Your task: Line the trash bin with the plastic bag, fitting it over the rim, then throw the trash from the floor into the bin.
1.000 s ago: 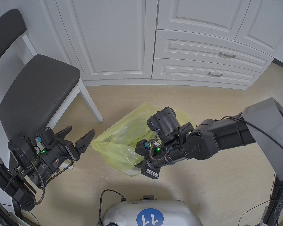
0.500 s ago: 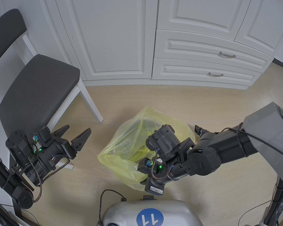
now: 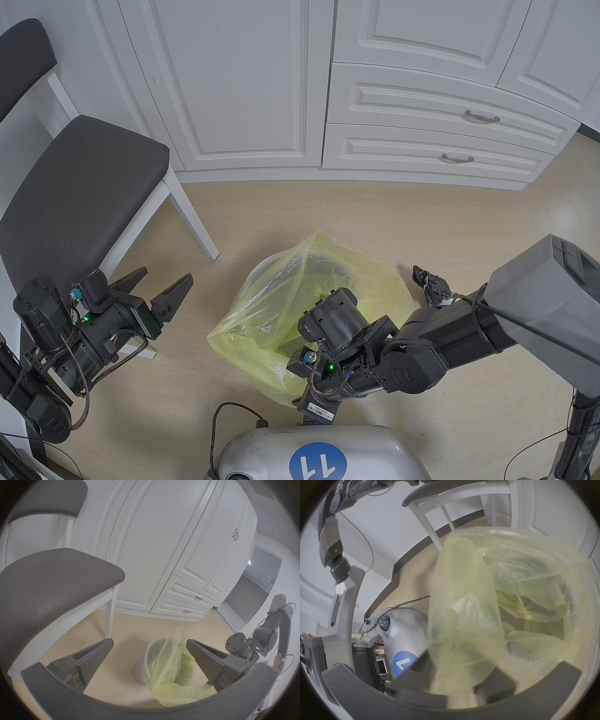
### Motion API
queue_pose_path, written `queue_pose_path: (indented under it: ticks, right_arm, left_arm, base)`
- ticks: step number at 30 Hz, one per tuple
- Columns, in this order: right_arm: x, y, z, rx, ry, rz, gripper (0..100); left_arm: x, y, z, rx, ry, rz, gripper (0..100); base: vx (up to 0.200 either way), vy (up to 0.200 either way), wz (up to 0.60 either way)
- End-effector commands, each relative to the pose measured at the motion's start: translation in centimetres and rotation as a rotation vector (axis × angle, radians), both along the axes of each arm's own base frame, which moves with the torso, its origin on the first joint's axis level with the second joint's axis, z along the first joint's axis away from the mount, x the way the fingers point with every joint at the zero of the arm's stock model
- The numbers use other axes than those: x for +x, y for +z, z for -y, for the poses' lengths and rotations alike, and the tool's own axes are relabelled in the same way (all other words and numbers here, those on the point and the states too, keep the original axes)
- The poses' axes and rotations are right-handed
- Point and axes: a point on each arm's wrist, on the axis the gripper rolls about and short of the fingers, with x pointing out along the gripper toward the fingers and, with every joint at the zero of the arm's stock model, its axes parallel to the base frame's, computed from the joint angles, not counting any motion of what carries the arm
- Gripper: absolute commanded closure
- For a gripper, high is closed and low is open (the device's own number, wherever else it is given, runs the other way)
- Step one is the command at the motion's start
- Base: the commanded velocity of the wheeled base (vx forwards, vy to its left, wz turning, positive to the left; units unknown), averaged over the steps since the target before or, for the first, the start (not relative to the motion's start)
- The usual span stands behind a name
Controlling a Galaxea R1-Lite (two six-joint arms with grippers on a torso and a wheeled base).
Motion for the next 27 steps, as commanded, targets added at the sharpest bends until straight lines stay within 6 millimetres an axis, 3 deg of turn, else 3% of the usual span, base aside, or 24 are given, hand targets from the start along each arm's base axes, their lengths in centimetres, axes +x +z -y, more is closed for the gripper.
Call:
queue_pose_path:
  ticks: [1, 2, 3, 6, 11, 15, 20, 23, 27]
  right_arm:
    - [-1.5, 0.9, 0.0, 0.032, -0.032, -0.018, 0]
    - [-1.5, 0.9, 0.0, 0.032, -0.032, -0.018, 0]
    - [-2.2, 2.5, 0.5, 0.062, -0.044, -0.002, 0]
    - [-3.3, 4.8, 1.7, 0.096, -0.069, 0.050, 0]
    - [-6.6, 5.9, 2.6, 0.159, -0.139, 0.067, 0]
    - [-8.0, 6.4, 3.7, 0.272, -0.158, 0.093, 0]
    - [-7.4, 5.9, 5.6, 0.356, -0.220, 0.140, 0]
    - [-5.2, 5.0, 7.4, 0.439, -0.309, 0.187, 0]
    - [-3.2, 4.0, 8.1, 0.491, -0.375, 0.222, 0]
  left_arm:
    - [0.1, -0.5, 0.2, 0.006, -0.007, -0.023, 0]
    - [0.1, -0.5, 0.2, 0.006, -0.007, -0.023, 0]
    - [0.1, -0.6, 0.3, 0.007, -0.010, -0.027, 0]
    - [0.2, -1.1, 0.6, 0.014, -0.022, -0.049, 0]
    - [0.2, -3.2, 1.9, 0.046, -0.068, -0.135, 0]
    - [0.2, -3.5, 2.2, 0.048, -0.077, -0.148, 0]
    - [-0.2, -3.6, 2.9, 0.051, -0.103, -0.154, 0]
    - [0.4, -4.4, 4.3, 0.063, -0.118, -0.172, 0]
    - [1.8, -5.7, 5.5, 0.087, -0.107, -0.198, 0]
  base:
    - [0.000, 0.000, 0.00]
    - [0.000, 0.000, 0.00]
    - [0.000, 0.000, 0.00]
    - [0.000, 0.000, 0.00]
    - [0.000, 0.000, 0.00]
    - [0.000, 0.000, 0.00]
    - [0.000, 0.000, 0.00]
    - [0.000, 0.000, 0.00]
    - [0.000, 0.000, 0.00]
